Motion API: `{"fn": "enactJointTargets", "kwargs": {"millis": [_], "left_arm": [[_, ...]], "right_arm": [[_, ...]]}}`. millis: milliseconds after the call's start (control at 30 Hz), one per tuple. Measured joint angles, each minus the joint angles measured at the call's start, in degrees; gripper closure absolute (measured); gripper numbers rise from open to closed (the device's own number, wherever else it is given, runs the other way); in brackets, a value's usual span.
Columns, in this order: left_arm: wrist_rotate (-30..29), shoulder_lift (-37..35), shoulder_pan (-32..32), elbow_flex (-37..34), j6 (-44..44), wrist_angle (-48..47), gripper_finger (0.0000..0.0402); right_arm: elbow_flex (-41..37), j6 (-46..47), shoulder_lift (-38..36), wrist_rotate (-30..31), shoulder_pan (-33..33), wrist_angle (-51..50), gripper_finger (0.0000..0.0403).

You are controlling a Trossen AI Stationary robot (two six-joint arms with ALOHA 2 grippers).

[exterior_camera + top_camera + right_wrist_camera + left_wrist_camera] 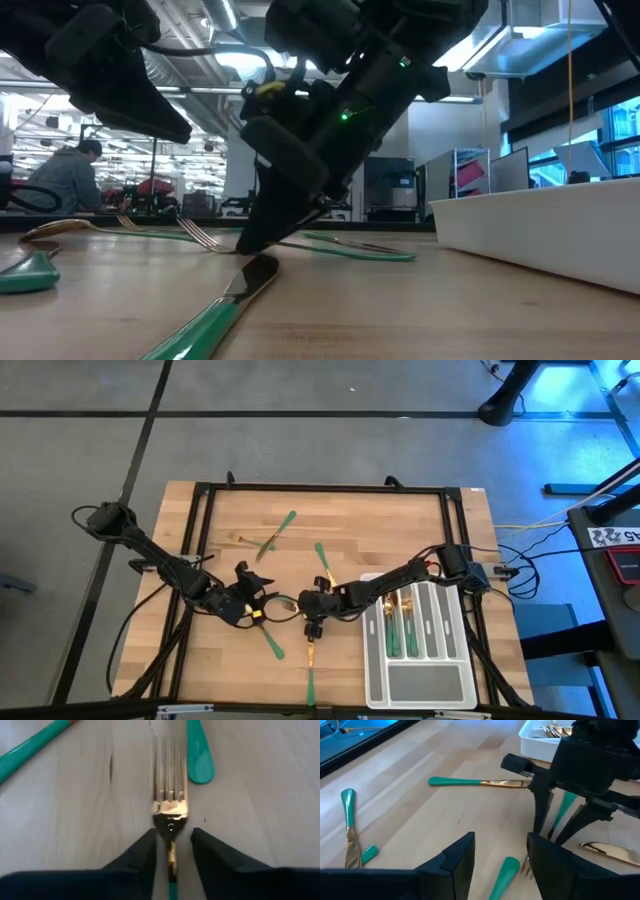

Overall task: Sort silverware
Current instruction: Put the top center green fork into the silverware rack

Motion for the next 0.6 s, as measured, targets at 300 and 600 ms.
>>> {"fn": "enactJointTargets", "kwargs": {"millis": [300,600], "left_arm": [[0.0,0.0,-0.4,0.0,-1.9,0.0,0.0234],[0.0,0.0,-0.8,0.0,-1.4,-0.7,0.0234]], "right_arm": [[-0.2,4.2,-0.9,4.5,0.1,-0.1,0.0383],[-0.2,15.7,-15.8,15.1,4.1,-16.4,0.0389]]}}
